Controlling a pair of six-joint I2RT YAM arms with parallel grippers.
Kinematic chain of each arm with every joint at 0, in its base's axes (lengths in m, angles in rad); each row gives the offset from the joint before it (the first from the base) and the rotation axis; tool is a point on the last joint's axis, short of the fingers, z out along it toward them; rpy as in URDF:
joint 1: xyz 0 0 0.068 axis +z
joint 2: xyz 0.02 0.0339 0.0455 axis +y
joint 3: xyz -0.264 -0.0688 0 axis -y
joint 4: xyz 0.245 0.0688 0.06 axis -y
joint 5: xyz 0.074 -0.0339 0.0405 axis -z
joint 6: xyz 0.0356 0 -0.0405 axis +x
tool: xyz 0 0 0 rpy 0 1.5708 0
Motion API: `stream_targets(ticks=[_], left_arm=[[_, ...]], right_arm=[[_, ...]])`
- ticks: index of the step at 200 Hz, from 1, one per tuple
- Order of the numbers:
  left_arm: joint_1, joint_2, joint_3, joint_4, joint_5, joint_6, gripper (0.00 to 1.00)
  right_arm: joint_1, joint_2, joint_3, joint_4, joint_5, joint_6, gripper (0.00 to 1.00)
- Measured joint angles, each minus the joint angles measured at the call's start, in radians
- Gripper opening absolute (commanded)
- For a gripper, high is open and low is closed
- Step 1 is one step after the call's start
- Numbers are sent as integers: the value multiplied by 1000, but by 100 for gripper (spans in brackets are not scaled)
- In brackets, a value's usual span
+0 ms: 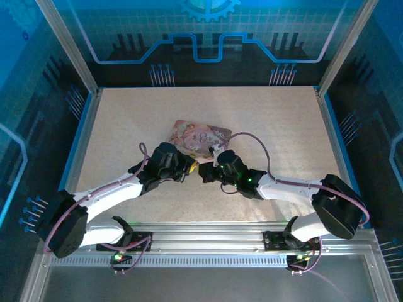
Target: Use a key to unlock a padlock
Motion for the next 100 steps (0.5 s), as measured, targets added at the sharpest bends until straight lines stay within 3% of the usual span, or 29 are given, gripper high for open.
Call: stream_targets(ticks=[100], left_arm=[[-6,89,-86,108,-6,0,0]], right_arm=[[3,113,-31,57,-26,-4,0]])
